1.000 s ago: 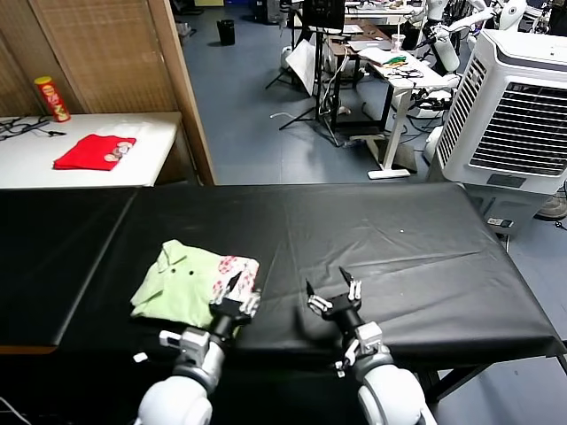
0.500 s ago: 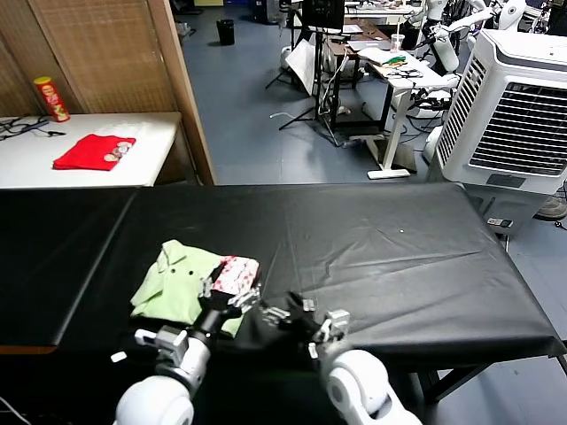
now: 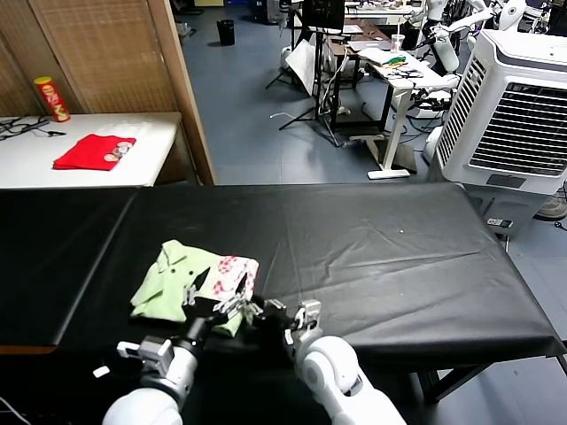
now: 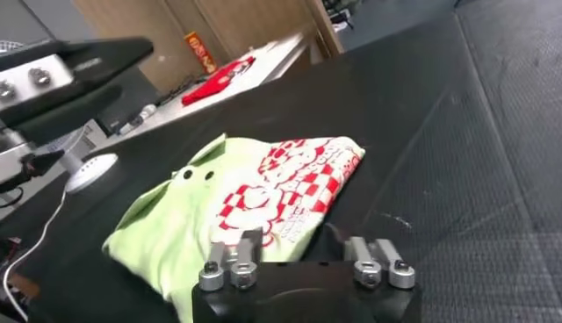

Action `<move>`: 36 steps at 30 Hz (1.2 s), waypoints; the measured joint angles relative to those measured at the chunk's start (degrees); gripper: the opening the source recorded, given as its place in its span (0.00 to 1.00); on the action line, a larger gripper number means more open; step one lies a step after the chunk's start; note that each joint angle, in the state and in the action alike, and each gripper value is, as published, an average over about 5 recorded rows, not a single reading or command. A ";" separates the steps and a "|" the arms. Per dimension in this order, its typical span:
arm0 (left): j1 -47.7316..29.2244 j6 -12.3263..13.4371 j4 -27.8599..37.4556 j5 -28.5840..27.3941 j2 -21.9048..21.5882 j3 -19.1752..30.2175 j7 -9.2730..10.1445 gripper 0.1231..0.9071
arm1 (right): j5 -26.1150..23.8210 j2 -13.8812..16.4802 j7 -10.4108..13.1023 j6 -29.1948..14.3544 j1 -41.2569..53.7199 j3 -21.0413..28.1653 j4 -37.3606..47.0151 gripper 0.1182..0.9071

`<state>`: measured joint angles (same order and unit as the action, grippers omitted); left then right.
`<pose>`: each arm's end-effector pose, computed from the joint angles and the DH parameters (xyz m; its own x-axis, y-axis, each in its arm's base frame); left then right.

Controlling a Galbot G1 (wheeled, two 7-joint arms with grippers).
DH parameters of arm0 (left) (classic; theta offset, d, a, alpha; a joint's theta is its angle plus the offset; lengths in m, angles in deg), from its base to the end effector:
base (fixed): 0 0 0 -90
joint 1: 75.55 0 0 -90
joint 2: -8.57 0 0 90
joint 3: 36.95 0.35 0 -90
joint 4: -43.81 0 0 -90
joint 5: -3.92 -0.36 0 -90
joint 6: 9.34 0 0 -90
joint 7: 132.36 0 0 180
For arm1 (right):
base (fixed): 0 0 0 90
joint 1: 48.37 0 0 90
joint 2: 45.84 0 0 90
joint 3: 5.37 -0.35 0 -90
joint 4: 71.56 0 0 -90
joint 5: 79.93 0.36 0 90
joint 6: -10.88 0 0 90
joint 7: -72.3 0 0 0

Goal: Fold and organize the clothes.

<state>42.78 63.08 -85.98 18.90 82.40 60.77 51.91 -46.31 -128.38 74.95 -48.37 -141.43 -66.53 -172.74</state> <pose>0.1819 -0.0024 -0.2403 -0.9610 0.2285 0.1557 0.2206 0.9731 -0.0667 0.2929 0.1325 -0.3160 -0.6763 -0.6210 0.3962 -0.4402 0.7720 0.4586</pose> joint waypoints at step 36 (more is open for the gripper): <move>8.53 9.44 2.67 2.48 -7.39 -5.35 5.38 0.86 | -31.92 11.20 5.06 -32.48 -26.72 -20.59 -17.11 0.86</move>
<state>51.32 72.51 -83.32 21.38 75.01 55.42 57.28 -78.23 -117.18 80.01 -80.85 -168.15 -87.12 -189.85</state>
